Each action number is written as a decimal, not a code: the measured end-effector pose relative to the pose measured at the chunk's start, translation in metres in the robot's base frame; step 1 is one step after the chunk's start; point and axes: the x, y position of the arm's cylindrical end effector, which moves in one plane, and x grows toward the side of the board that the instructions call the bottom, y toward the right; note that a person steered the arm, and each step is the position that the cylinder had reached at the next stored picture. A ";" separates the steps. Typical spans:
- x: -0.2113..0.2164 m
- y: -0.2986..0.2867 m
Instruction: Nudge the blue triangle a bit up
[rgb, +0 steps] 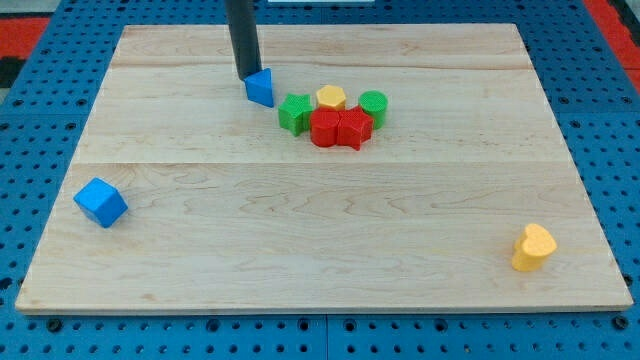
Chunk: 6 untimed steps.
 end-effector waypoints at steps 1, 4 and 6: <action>0.006 0.018; 0.036 -0.035; 0.112 -0.048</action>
